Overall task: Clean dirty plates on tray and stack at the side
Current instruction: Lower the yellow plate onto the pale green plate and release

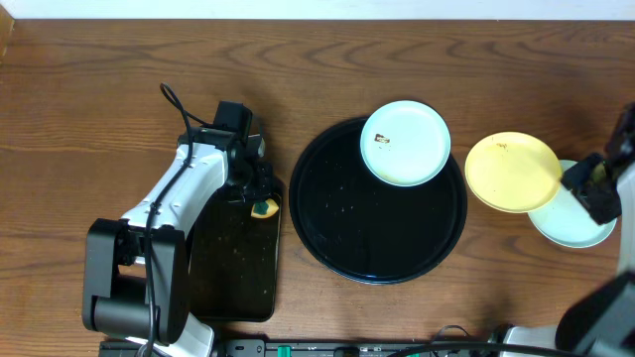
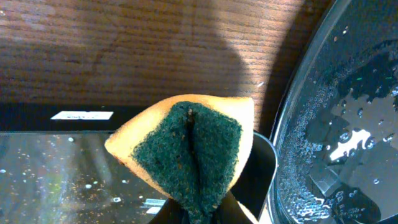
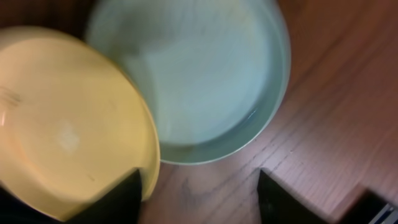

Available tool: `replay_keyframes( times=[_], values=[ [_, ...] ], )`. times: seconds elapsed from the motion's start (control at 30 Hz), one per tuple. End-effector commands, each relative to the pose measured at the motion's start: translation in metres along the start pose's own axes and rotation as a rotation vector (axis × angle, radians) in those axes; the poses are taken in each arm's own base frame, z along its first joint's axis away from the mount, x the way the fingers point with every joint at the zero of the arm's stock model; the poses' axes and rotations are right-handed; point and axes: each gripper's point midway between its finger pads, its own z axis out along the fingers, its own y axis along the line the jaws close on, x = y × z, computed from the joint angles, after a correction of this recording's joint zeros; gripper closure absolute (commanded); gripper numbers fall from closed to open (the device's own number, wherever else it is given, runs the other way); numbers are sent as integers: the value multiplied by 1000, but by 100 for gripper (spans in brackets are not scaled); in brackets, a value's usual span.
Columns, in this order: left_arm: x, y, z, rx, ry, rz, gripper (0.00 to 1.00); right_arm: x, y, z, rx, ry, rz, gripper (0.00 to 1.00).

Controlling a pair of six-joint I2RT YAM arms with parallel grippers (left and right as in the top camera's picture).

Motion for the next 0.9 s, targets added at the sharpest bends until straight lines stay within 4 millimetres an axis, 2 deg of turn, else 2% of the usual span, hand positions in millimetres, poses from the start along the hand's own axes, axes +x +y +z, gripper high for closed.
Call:
replay_keyframes(
  times=[0.0, 0.13, 0.23, 0.3, 0.33, 0.4, 0.43, 0.47, 0.53, 0.57, 0.7, 0.87],
  values=[
    [3, -1, 2, 14, 11, 7, 93, 20, 7, 33, 6, 149, -15, 35],
    [4, -1, 2, 13, 14, 6, 93, 30, 12, 52, 20, 218, -42, 39],
    [4, -1, 2, 13, 14, 6, 93, 29, 15, 54, 16, 210, -56, 39],
    [4, -1, 2, 13, 14, 6, 93, 27, 17, 54, 10, 202, -56, 42],
    [4, -1, 2, 13, 14, 6, 93, 26, 17, 54, 8, 200, -55, 51],
    [4, -1, 2, 13, 14, 6, 93, 25, 18, 54, 5, 196, -55, 81],
    [4, -1, 2, 13, 14, 6, 92, 25, 18, 54, 2, 194, -54, 84],
    [4, -1, 2, 13, 14, 6, 93, 24, 20, 55, -4, 193, -53, 82],
    [4, -1, 2, 13, 14, 6, 93, 24, 22, 55, -15, 193, -52, 66],
    [4, -1, 2, 13, 14, 6, 92, 24, 23, 54, -21, 194, -53, 64],
    [4, -1, 2, 13, 14, 6, 93, 23, 25, 55, -30, 188, -53, 37],
    [4, -1, 2, 13, 14, 6, 93, 22, 29, 56, -49, 183, -50, 42]
  ],
)
